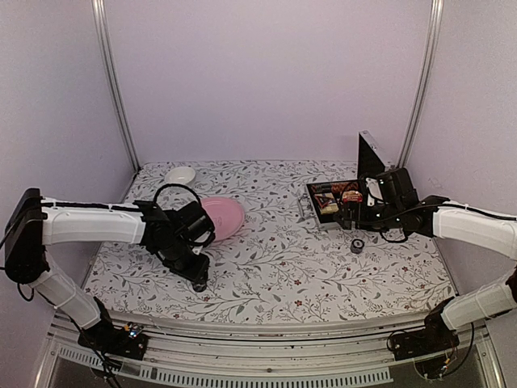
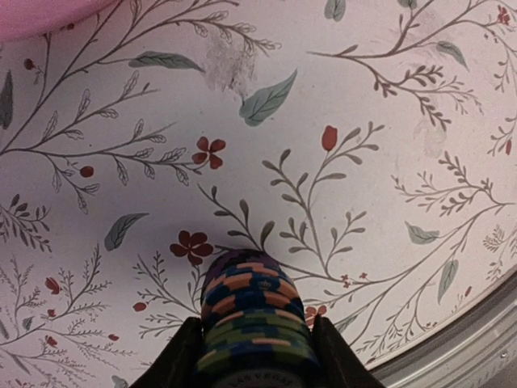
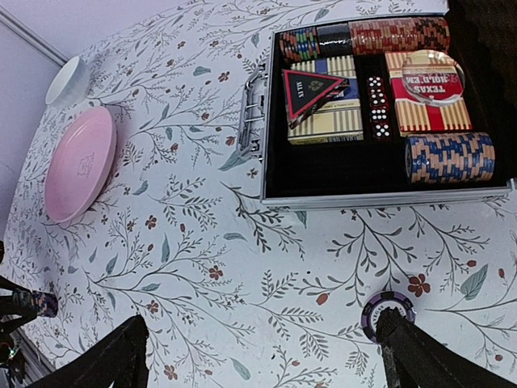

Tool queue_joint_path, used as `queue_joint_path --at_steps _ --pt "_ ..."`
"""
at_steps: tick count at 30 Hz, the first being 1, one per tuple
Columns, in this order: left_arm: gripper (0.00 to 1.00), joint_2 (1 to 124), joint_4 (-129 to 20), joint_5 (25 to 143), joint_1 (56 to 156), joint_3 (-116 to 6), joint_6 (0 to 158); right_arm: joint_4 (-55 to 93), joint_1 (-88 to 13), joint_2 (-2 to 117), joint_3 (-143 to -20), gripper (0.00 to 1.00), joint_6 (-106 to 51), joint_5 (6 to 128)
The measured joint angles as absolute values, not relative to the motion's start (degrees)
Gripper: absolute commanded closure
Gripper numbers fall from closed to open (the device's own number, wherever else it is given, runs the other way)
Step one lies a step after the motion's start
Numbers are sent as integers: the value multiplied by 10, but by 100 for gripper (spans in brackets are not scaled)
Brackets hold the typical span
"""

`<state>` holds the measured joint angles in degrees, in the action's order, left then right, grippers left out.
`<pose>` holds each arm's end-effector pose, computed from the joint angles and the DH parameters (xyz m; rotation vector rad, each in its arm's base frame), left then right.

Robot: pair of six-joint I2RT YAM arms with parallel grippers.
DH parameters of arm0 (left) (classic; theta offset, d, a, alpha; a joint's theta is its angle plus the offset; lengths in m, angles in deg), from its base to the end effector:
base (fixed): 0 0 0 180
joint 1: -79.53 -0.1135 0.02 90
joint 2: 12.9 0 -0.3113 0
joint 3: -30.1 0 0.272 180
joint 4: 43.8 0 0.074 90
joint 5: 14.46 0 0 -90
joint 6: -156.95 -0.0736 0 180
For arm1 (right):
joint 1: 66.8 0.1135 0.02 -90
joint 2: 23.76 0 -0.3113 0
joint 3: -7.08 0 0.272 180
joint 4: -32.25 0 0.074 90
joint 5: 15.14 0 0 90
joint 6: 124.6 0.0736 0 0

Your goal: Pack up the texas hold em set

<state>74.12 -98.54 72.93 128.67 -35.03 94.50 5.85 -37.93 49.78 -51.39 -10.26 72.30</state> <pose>0.1925 -0.2174 0.1794 0.5404 2.8759 -0.1605 0.2655 0.1501 0.2436 -0.1166 2.3488 0.5217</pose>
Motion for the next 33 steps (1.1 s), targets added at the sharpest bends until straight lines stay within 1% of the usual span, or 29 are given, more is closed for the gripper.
queue_joint_path --at_steps 5,10,15,20,23,26,33 --pt "72 741 -1019 740 1287 -392 931 36 -380 489 -535 1 -77 680" --pt "71 741 -1052 756 1290 -460 902 37 -375 451 -535 0 -20 601" --pt "72 757 -1063 785 1304 -527 859 77 -337 389 -484 1 70 544" --pt "73 818 -1071 822 1336 -592 810 191 -292 361 -399 3 193 504" --pt "74 855 -1073 845 1357 -628 784 247 -270 393 -370 3 254 488" --pt "74 879 -1079 863 1375 -655 762 301 -244 443 -368 4 295 472" --pt "76 888 -1089 897 1400 -678 727 485 -199 555 -354 8 396 420"
